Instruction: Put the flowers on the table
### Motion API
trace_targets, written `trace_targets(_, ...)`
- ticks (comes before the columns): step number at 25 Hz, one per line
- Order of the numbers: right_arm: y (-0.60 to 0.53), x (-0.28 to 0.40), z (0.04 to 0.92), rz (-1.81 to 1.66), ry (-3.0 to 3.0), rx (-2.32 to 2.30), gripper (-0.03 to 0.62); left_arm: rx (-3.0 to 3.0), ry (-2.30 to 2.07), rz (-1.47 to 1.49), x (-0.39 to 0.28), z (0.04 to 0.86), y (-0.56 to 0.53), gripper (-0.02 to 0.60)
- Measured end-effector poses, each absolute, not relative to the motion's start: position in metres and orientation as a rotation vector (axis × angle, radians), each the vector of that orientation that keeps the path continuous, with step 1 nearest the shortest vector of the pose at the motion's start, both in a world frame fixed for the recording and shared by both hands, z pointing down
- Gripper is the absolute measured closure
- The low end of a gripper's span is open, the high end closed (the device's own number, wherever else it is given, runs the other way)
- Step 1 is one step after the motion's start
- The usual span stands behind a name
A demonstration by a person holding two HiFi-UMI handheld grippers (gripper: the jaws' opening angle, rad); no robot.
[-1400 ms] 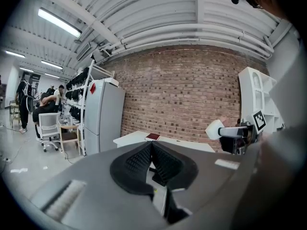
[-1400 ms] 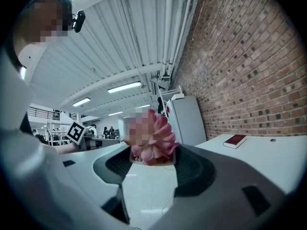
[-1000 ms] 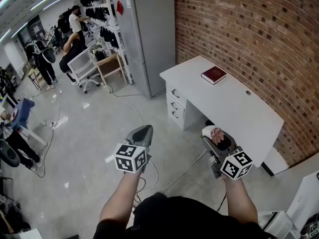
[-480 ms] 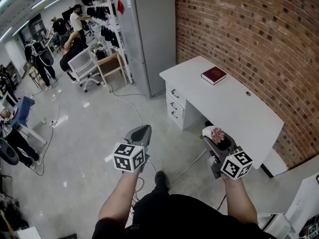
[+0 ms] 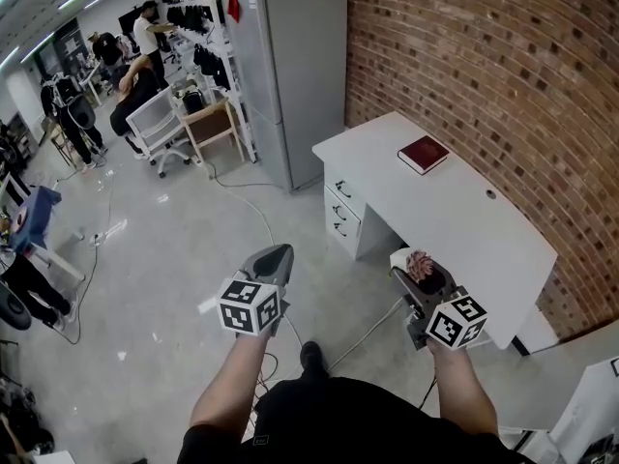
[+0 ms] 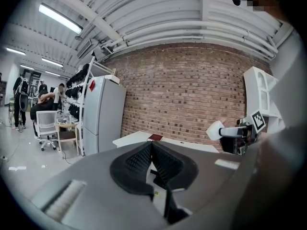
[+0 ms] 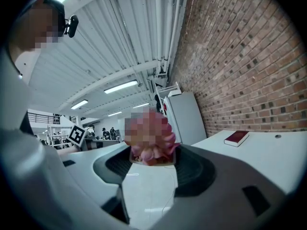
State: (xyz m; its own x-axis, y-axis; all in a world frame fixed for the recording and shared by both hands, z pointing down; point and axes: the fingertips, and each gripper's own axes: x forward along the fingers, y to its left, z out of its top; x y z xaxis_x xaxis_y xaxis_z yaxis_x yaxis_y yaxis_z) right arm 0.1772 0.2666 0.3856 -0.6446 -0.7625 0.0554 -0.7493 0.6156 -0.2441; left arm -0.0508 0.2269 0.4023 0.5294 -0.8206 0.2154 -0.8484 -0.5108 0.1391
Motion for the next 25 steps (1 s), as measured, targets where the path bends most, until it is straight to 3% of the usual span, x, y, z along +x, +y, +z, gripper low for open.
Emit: trace_targets(25,0.078,0.076,0.387,-0.385,2.815,-1.375,0.327,2.584,-1.366,0.167,-0.143,0.407,0.037,0.571)
